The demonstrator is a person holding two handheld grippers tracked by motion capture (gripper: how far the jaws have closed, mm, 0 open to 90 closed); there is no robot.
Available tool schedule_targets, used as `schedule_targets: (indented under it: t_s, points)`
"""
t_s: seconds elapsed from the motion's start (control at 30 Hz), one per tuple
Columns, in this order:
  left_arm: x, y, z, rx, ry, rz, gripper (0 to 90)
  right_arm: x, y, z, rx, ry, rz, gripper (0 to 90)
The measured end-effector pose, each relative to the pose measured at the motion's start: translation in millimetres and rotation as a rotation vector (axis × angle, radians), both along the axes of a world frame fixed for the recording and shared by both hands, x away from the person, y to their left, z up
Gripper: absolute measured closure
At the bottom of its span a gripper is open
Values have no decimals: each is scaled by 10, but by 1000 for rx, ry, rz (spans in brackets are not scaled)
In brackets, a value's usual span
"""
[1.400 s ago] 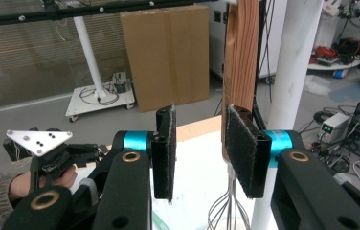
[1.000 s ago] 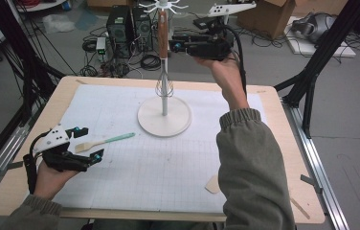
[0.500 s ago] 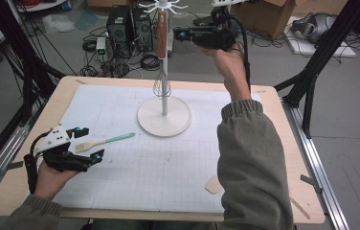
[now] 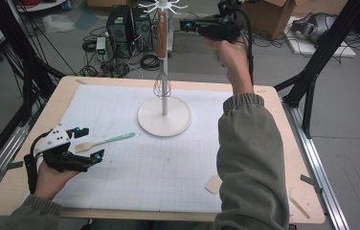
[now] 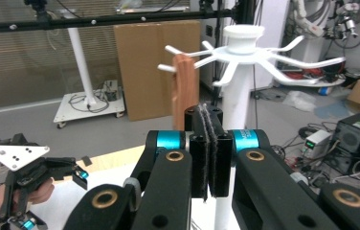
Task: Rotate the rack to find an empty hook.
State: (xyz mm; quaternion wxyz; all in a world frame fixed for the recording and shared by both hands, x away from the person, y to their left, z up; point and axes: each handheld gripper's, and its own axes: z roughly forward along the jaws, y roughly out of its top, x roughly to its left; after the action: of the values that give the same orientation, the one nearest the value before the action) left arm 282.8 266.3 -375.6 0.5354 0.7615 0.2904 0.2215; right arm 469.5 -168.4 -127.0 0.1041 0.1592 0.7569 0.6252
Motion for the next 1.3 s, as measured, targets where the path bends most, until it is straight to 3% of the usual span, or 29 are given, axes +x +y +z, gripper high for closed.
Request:
schedule_targets:
  t_s: [0.27,0.43,1.0,1.3]
  points:
    - [8,8,-2,-2,1,-1,62,80,-93,43,22,1,-30,894]
    - [13,12,-4,-4,3,-1,63,119,-72,70,29,1,-22,894]
    - [3,12,5,-1,-1,0,62,26,197,125,-17,-18,18,894]
    - [-10,11,18,-5,-5,-2,63,-49,318,143,-36,-27,7,894]
